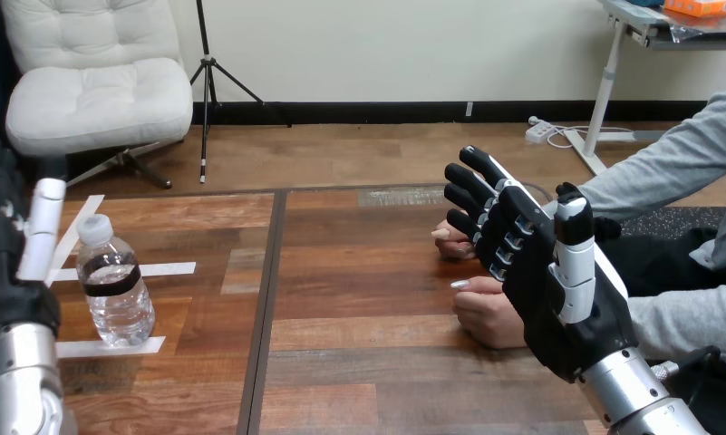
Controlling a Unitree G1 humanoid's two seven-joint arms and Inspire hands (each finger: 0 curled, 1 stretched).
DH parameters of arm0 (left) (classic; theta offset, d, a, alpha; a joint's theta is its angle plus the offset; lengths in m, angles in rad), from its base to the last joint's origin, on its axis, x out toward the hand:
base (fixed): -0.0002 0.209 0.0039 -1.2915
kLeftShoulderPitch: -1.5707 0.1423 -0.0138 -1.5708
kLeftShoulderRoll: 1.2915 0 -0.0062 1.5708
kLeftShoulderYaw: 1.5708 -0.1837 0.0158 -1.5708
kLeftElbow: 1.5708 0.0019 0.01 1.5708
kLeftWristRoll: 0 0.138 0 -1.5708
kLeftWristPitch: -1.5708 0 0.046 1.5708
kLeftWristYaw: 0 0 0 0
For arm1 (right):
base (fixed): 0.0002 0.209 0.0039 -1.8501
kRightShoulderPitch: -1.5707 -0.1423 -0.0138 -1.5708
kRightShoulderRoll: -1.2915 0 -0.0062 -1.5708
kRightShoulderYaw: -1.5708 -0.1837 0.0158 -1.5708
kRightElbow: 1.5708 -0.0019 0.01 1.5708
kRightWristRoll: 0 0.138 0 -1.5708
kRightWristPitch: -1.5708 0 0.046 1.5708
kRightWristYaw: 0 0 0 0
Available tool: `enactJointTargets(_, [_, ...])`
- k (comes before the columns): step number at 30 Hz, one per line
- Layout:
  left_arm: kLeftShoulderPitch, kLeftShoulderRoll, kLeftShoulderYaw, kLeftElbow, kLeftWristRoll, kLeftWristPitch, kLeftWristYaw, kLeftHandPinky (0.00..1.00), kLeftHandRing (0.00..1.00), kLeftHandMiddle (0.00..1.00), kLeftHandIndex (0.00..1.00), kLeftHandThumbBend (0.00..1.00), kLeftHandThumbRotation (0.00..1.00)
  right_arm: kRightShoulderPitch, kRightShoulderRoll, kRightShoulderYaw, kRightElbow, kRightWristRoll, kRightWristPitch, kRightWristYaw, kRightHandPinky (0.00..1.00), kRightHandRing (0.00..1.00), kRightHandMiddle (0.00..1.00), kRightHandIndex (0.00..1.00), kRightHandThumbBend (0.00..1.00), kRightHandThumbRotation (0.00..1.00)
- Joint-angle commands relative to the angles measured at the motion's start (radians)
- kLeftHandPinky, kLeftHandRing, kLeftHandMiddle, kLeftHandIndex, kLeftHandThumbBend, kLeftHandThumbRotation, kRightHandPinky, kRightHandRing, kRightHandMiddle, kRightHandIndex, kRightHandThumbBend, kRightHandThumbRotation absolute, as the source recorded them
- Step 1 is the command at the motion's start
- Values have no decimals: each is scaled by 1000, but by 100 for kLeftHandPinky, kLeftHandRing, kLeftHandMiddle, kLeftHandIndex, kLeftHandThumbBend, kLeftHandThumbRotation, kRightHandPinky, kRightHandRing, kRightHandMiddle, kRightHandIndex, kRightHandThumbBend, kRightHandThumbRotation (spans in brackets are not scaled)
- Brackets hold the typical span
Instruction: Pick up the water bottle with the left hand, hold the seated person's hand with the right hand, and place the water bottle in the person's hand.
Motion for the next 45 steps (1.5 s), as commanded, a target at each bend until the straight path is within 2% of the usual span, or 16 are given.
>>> enactJointTargets(1, [-136, 48, -12, 121, -4, -43, -11, 100, 100, 100, 100, 66, 77, -52, 2, -9, -38, 2, -8, 5, 99, 97, 95, 96, 100, 100])
enactJointTargets(6, [-179, 72, -24, 207, 24, -31, 9, 100, 100, 100, 100, 64, 80, -52, 1, -9, -36, 3, -8, 7, 99, 97, 95, 96, 100, 100])
enactJointTargets(10, [-207, 85, -37, 256, 54, -18, 50, 100, 100, 100, 100, 65, 82, -52, 3, -10, -37, 3, -7, 4, 99, 97, 95, 96, 100, 100])
enactJointTargets(23, [-270, 113, -63, 397, 89, -40, 112, 100, 100, 100, 100, 73, 80, -49, 4, -13, -34, 3, -11, 3, 99, 97, 95, 96, 100, 100])
enactJointTargets(28, [-284, 126, -84, 434, 128, -40, 162, 100, 100, 100, 100, 72, 81, -48, 3, -14, -35, 4, -11, 4, 99, 97, 95, 96, 100, 100])
enactJointTargets(38, [-307, 134, -101, 483, 143, -39, 208, 100, 100, 100, 100, 73, 82, -47, 1, -16, -34, 9, -9, 10, 99, 98, 96, 96, 100, 100])
enactJointTargets(45, [-319, 139, -101, 515, 135, -36, 211, 100, 100, 100, 100, 71, 82, -49, -1, -18, -29, 7, -14, 16, 100, 99, 96, 96, 100, 100])
